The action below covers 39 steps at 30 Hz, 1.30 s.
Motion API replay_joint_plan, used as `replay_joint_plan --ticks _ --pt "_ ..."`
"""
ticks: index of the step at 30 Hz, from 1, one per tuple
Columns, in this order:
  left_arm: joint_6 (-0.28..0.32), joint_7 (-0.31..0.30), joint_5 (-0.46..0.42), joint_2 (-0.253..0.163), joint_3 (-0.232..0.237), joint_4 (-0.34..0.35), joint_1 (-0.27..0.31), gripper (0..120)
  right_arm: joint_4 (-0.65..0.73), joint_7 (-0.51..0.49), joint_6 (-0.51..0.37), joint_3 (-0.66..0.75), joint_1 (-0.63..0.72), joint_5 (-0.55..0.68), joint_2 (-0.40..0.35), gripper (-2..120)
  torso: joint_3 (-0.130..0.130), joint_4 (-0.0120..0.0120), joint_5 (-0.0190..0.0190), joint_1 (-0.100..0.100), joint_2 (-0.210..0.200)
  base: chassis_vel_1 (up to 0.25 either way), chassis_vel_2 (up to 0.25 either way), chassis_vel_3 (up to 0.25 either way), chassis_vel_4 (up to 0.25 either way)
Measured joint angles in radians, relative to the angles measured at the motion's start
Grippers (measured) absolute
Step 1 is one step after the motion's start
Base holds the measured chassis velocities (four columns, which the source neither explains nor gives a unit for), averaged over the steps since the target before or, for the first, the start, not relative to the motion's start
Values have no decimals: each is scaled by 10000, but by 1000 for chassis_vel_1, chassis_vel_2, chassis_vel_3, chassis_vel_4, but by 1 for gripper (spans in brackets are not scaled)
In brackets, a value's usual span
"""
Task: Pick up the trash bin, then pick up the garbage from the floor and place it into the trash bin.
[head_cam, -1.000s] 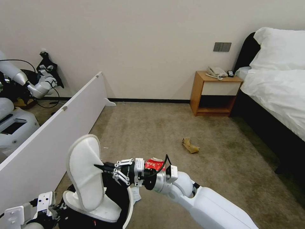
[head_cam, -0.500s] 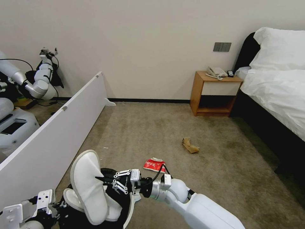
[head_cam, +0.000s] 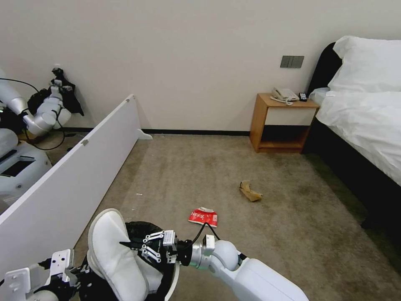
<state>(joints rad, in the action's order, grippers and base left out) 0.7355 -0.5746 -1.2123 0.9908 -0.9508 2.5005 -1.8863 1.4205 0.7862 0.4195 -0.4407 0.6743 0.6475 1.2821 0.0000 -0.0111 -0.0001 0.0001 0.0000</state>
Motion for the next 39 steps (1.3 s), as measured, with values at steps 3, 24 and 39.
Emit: replay_joint_plan --ticks 3,24,39 --pt "0 -4 -17 -11 -22 0 -16 2 -92 48 18 5 9 -62 29 0 0 0 0 0 0 0 0 0 0" --pt "5 -62 -165 -144 -170 -4 -59 2 -787 272 -17 98 123 -450 -126 0 0 0 1 0 0 0 0 0 0" --pt "6 -130 -256 -174 -155 -10 -34 2 -1450 301 -62 -185 -81 -723 99 0 0 0 1 0 0 0 0 0 0"
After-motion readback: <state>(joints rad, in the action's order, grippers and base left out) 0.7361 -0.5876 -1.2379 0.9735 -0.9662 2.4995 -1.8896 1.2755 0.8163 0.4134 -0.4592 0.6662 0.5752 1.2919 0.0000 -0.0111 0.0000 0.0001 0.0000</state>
